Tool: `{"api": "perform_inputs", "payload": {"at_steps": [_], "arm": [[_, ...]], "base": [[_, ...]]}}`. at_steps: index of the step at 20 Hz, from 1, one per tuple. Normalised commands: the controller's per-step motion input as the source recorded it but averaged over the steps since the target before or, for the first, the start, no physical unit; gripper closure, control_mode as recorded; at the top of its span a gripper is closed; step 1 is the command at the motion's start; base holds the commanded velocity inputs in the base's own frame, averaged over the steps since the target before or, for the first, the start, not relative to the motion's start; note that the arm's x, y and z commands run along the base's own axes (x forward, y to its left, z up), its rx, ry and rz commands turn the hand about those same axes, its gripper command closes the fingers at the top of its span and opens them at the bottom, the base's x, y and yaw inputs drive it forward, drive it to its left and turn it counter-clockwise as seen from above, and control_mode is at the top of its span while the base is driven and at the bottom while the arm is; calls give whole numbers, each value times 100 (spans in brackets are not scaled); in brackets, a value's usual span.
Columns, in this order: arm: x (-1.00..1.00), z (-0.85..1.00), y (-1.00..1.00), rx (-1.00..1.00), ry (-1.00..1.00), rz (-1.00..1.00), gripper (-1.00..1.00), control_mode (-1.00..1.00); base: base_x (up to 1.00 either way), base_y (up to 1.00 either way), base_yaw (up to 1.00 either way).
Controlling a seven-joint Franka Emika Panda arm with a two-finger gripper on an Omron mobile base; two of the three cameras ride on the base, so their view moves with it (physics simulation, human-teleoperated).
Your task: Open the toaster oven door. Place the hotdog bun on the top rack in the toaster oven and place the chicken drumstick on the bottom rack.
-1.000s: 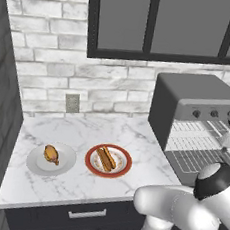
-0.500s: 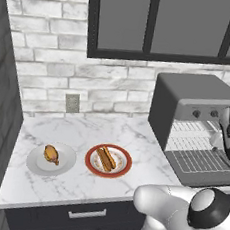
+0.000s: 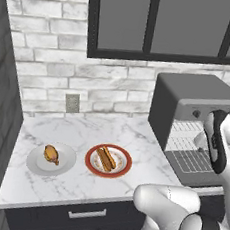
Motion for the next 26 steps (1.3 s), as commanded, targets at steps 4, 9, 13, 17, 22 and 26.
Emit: {"api": "perform_inputs", "payload": {"at_steps": [4, 9, 13, 17, 22, 26], "arm": [[1, 0, 50, -16, 0, -17, -100, -100], [0, 0, 35, -14, -1, -18, -100, -100], [2, 0, 7, -4, 0, -4, -100, -100], [-3, 0, 6, 1, 3, 4, -100, -100], [-5, 4, 16, 10, 22, 17, -100, -100], [-2, 4, 20, 11, 30, 19, -100, -100]], "base": [[0, 0, 0], [0, 0, 0], [0, 0, 0], [0, 0, 0], [0, 0, 0], [0, 0, 0]]}}
